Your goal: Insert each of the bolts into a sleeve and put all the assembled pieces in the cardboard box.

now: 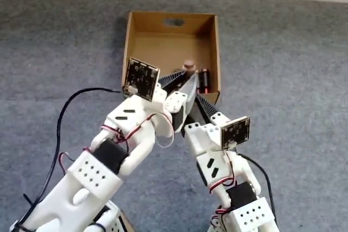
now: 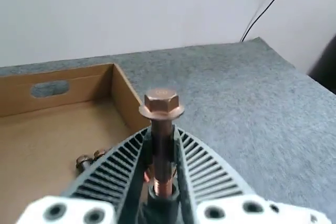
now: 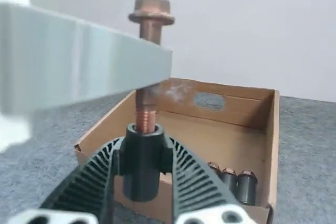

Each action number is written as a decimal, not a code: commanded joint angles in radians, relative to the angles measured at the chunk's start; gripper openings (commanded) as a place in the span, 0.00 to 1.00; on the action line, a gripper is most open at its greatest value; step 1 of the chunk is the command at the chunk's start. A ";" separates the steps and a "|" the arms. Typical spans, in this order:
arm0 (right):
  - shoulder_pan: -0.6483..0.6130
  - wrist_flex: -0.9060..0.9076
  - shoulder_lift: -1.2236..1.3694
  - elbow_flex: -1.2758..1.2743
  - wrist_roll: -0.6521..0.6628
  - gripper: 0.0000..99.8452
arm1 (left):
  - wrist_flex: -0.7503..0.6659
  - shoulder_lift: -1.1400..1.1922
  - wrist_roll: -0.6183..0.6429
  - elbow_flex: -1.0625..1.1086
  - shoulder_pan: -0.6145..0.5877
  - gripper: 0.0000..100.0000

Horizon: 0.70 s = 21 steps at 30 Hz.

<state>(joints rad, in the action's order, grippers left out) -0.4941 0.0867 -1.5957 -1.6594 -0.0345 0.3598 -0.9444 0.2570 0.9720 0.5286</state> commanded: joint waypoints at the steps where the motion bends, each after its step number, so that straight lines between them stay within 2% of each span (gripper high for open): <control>1: 0.021 -0.024 -0.010 0.004 0.008 0.01 | 0.104 -0.087 0.006 -0.002 -0.013 0.01; 9: 0.021 -0.021 -0.010 0.004 0.008 0.01 | 0.129 -0.094 0.006 0.018 -0.013 0.01; 16: 0.021 -0.019 -0.010 0.004 0.008 0.01 | 0.160 -0.093 0.008 0.030 -0.012 0.19; 21: 0.021 -0.019 -0.010 0.004 0.008 0.01 | 0.158 -0.094 0.008 0.024 -0.013 0.14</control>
<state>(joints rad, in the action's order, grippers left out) -0.4864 0.0898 -1.5927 -1.6609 -0.0330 0.5163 -1.0242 0.2585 1.0119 0.5271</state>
